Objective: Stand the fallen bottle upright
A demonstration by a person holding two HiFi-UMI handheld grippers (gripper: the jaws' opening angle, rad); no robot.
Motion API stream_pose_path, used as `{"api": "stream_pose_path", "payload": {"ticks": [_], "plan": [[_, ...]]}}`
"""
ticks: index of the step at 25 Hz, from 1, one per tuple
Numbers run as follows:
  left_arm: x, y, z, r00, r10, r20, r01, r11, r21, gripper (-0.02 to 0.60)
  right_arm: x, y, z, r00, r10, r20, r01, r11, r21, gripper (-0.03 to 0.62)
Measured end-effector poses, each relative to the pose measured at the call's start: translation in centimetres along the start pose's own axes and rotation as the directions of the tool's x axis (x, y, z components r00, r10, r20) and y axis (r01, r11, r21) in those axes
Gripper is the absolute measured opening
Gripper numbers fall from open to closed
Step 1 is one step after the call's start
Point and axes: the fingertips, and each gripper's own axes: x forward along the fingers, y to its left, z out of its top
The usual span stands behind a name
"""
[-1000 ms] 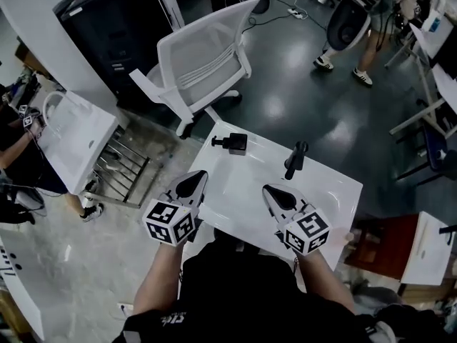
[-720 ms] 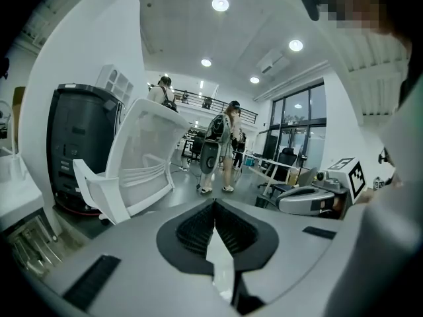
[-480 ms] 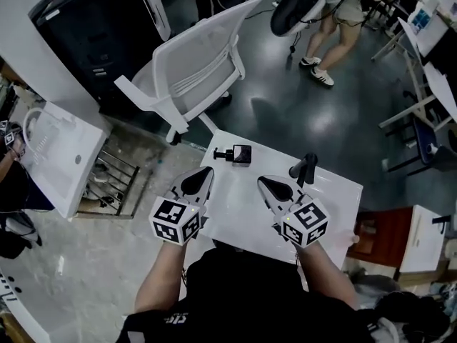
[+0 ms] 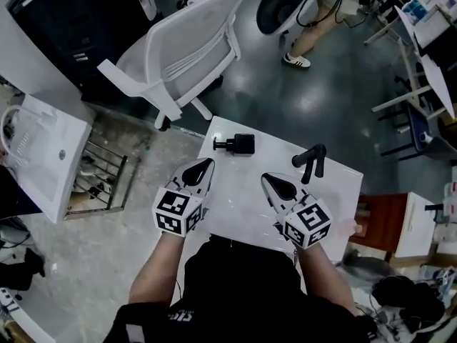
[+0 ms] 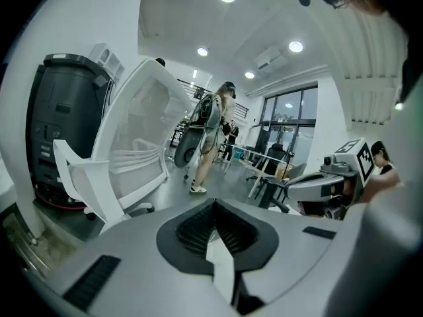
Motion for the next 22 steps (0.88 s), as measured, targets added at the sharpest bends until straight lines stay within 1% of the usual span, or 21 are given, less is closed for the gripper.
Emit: {"api": "stream_pose_path", "payload": {"ticks": [4,9,11,14,15,17,18,19,22], "plan": [[1.8,0.6,-0.2,1.0,-0.03,-0.006,0.03,1.0,0.0,0.014,0.9,-1.0,-1.1,0.999,-0.01,-0.033,0.01,1.0,0.019,0.015],[4.0,1.3,-0.4,0.999,-0.014,-0.037,0.015,0.999,0.044,0.014,2.7,-2.8,-1.9,0.999,0.002,-0.049,0.0,0.999,0.039,0.017],[5.1,2.1,-0.8,0.998,0.001,-0.056,0.002,0.999,0.051,0.014,4.1,-3.2,-2.0,0.998,0.017,-0.058,-0.015,0.999,0.036,0.026],[7.0,2.8,-2.0,0.996,0.012,-0.088,-0.009,0.999,0.042,0.016,6.0,-4.3,-2.0,0.997,0.04,-0.064,-0.038,0.999,0.03,0.066],[7.6,2.9,-2.5,0.995,0.014,-0.102,-0.009,0.999,0.045,0.031,6.7,-4.7,-2.2,0.997,0.045,-0.068,-0.043,0.999,0.032,0.083],[9.0,3.5,-3.7,0.99,0.018,-0.137,-0.012,0.999,0.047,0.142,8.1,-5.6,-3.0,0.995,0.052,-0.083,-0.049,0.998,0.044,0.112],[9.5,3.9,-4.4,0.988,0.024,-0.152,-0.018,0.999,0.045,0.171,8.8,-6.0,-3.4,0.994,0.055,-0.091,-0.051,0.998,0.048,0.124],[10.0,4.4,-5.0,0.986,0.034,-0.165,-0.027,0.999,0.043,0.196,9.4,-6.3,-3.8,0.994,0.056,-0.099,-0.051,0.997,0.049,0.136],[11.1,5.9,-7.0,0.978,0.06,-0.201,-0.053,0.998,0.041,0.231,11.1,-7.1,-4.7,0.991,0.049,-0.122,-0.044,0.998,0.042,0.166]]}}
